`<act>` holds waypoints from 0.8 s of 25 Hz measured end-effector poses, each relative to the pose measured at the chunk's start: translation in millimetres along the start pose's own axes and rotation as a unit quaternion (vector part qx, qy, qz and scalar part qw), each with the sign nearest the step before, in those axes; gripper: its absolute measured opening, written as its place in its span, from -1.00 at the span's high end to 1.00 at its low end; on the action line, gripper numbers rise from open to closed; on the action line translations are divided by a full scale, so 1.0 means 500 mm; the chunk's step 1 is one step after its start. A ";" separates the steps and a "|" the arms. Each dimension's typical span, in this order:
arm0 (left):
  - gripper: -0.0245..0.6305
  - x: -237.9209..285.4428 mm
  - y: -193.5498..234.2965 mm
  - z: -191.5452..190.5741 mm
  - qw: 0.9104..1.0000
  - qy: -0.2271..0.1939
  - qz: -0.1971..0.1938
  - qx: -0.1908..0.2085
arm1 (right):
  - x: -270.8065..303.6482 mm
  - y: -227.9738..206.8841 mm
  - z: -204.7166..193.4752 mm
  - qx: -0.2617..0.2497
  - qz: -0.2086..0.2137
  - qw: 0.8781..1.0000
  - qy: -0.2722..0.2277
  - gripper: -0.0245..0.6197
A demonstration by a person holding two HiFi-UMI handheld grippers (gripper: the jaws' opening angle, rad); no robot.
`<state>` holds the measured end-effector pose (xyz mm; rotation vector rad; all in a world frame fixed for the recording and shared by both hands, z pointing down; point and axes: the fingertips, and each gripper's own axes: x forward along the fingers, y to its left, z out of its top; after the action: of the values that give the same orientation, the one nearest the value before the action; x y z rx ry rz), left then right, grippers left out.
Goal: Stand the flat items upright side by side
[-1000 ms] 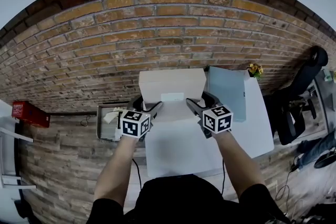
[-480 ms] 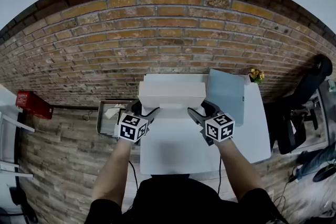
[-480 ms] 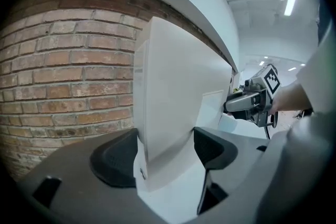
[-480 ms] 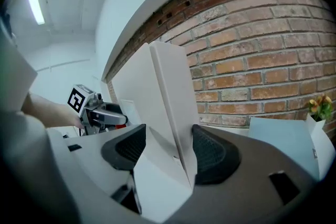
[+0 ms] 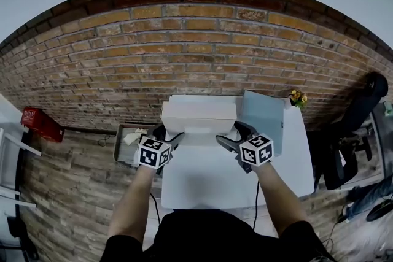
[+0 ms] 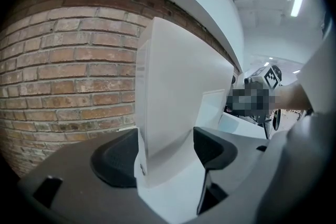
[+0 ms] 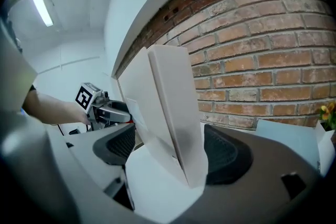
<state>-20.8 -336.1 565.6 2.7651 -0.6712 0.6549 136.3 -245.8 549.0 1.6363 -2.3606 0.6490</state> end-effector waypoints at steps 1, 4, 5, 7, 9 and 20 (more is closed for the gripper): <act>-0.14 -0.002 0.002 -0.001 1.000 0.000 0.002 -0.001 | -0.001 -0.003 0.003 0.001 0.001 1.000 -0.001 -0.34; -0.14 -0.009 0.010 0.002 1.000 -0.002 0.008 -0.006 | -0.003 -0.007 0.017 -0.004 0.008 1.000 -0.007 -0.37; -0.14 -0.012 0.012 0.004 1.000 -0.003 0.010 -0.007 | -0.003 -0.008 0.023 -0.006 0.010 1.000 -0.010 -0.37; -0.14 -0.017 0.013 0.009 1.000 -0.006 0.012 -0.006 | -0.003 -0.007 0.033 -0.006 0.016 1.000 -0.015 -0.38; -0.14 -0.025 0.011 0.012 1.000 -0.009 0.013 -0.005 | -0.005 -0.003 0.038 -0.006 0.021 1.000 -0.019 -0.38; -0.14 -0.078 0.011 -0.001 0.997 -0.028 0.061 -0.049 | -0.040 0.000 0.008 0.004 0.037 0.999 -0.023 -0.39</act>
<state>-54.6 -325.8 548.0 2.6771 -0.8657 0.5525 143.8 -230.8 537.2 1.5906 -2.4636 0.6427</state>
